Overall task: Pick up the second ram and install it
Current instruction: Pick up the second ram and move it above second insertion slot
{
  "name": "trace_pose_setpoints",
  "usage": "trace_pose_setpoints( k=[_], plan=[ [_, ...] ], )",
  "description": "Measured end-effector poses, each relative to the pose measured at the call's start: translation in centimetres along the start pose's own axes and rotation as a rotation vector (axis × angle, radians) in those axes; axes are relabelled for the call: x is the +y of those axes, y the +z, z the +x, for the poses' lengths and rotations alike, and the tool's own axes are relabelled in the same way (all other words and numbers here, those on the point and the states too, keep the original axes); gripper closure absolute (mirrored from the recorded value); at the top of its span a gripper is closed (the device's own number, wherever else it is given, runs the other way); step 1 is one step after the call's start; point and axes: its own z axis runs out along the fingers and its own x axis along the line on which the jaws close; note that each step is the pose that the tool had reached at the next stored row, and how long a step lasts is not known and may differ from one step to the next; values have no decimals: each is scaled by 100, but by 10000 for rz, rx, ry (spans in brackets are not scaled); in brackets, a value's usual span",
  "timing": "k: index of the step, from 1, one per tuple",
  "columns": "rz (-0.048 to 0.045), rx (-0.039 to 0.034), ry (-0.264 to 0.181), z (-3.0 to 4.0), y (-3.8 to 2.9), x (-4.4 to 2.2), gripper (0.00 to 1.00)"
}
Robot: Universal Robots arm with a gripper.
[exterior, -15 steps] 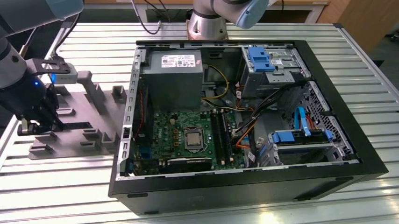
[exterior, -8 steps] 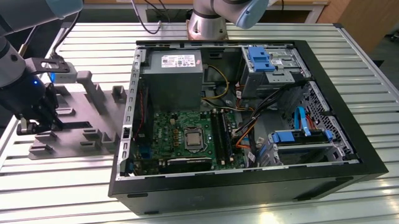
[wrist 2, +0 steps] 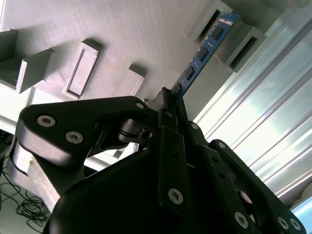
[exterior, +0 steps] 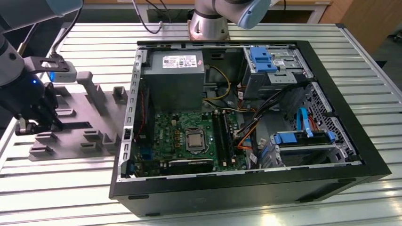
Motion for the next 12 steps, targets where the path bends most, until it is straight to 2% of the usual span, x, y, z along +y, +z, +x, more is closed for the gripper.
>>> trace_pose_setpoints(
  k=[12],
  plan=[
    [-1,6,-1,-1,-38,0,85]
  ],
)
